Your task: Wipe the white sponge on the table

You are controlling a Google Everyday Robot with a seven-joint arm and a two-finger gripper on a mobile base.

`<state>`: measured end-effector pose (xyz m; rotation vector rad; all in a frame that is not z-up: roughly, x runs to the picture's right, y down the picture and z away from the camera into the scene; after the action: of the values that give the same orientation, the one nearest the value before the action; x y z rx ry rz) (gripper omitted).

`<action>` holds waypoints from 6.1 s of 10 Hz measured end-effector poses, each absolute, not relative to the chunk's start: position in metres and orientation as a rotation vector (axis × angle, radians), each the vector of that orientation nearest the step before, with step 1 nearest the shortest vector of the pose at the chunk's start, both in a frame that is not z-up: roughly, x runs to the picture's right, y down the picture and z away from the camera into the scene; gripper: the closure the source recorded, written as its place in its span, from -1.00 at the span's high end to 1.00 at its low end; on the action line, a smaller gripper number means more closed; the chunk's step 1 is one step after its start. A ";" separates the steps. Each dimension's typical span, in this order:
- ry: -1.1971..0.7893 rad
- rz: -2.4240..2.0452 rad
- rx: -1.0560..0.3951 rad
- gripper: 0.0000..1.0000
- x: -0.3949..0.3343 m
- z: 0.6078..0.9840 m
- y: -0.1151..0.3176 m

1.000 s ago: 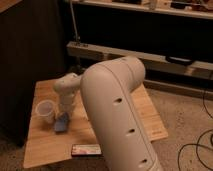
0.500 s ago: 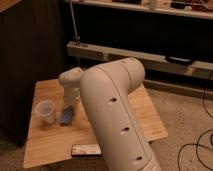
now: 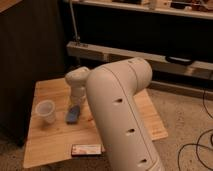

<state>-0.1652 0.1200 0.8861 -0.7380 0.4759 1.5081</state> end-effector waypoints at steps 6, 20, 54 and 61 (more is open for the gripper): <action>0.469 1.531 -0.721 -0.94 -0.124 0.864 0.128; 0.407 1.381 -0.823 -0.94 -0.177 0.807 0.201; 0.475 1.404 -0.768 -0.94 -0.142 0.819 0.192; 0.414 1.348 -0.842 -0.94 -0.190 0.807 0.206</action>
<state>-0.1900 0.2064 0.8067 -0.8422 0.4136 1.3483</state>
